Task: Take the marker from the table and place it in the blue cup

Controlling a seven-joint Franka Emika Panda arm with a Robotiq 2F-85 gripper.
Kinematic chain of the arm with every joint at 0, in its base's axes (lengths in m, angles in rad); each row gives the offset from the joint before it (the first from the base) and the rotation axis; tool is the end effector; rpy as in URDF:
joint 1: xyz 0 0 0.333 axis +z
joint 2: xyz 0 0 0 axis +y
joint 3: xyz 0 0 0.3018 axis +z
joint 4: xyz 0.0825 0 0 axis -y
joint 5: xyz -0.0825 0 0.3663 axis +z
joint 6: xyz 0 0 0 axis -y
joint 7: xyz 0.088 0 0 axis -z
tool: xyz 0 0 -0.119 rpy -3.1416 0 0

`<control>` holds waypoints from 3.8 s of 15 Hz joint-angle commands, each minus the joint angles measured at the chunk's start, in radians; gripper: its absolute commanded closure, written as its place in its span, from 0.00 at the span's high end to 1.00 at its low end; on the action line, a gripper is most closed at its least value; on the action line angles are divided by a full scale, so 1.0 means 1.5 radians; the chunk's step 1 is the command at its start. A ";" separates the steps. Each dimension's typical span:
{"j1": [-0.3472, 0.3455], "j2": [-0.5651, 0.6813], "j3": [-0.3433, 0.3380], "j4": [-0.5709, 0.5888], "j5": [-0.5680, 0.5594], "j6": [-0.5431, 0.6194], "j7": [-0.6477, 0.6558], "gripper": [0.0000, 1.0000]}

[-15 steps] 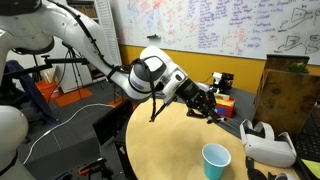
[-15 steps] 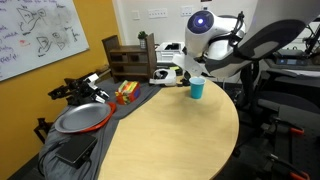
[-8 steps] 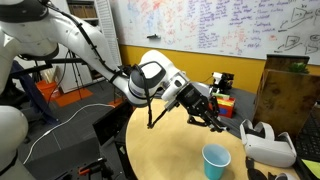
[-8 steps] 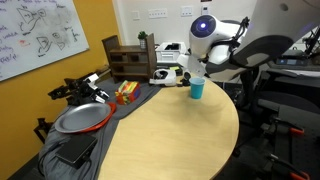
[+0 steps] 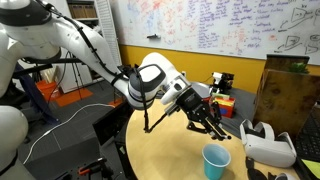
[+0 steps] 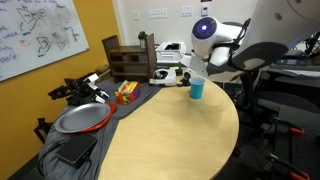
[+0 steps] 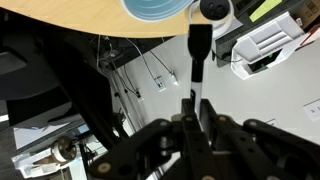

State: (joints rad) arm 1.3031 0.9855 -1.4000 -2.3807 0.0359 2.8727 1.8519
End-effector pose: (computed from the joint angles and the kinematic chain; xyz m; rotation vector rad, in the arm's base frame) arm 0.5221 -0.0668 0.2763 1.6304 -1.9018 1.2320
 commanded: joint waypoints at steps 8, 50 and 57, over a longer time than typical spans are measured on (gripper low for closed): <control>-0.008 0.004 0.002 0.011 0.008 -0.073 -0.083 0.03; -0.103 0.121 0.101 0.137 0.006 -0.072 -0.073 0.92; -0.085 0.126 0.066 0.123 0.007 -0.071 -0.065 1.00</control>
State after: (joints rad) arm 1.1577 1.1736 -1.2652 -2.1874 0.0366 2.7769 1.7505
